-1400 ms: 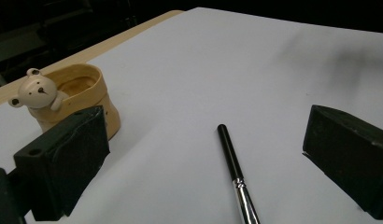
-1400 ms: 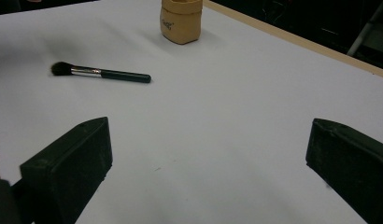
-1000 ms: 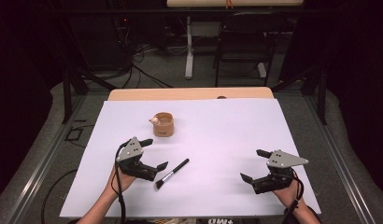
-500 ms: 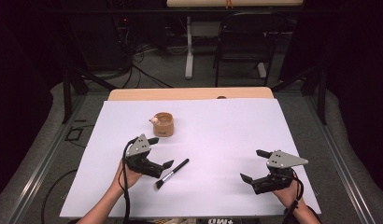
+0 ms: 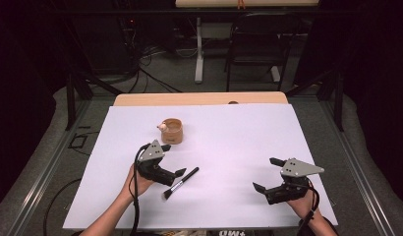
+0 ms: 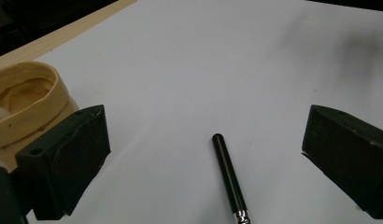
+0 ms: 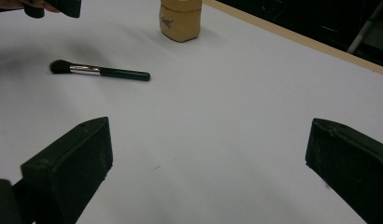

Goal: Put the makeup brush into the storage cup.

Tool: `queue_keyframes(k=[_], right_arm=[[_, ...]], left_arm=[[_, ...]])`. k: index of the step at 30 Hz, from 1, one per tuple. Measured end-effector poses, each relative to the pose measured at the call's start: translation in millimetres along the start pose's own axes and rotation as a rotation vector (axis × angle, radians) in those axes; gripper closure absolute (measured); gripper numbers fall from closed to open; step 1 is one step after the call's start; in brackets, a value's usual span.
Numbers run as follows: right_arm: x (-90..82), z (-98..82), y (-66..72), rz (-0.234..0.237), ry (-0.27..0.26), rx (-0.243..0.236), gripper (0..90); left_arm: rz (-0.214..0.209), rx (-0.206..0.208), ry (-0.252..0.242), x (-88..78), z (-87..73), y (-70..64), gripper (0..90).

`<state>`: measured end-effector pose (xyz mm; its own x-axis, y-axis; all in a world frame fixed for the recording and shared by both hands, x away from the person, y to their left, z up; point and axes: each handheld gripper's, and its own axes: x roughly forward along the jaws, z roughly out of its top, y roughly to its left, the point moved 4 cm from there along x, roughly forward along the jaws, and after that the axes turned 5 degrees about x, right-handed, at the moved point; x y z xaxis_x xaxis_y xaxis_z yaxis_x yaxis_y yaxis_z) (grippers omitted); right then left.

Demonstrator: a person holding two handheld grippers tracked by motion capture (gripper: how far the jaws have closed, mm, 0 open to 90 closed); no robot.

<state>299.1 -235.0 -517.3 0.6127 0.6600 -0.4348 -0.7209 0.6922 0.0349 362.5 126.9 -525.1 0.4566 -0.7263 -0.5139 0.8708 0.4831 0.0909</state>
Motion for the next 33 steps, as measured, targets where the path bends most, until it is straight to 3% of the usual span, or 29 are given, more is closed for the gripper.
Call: queue_keyframes(k=[14,29,33], right_arm=[[-0.1,-0.1,0.2,0.0,0.002,-0.001,0.2],[-0.6,-0.1,0.3,0.001,0.0,-0.002,0.3],[-0.6,-0.2,0.2,0.0,0.004,-0.001,0.4]], left_arm=[[0.001,-0.046,0.093,4.6,5.0,0.8,0.4],[-0.026,-0.095,0.23,14.8,2.3,1.1,1.1],[-0.032,-0.113,0.297,18.8,2.1,1.3,4.4]])
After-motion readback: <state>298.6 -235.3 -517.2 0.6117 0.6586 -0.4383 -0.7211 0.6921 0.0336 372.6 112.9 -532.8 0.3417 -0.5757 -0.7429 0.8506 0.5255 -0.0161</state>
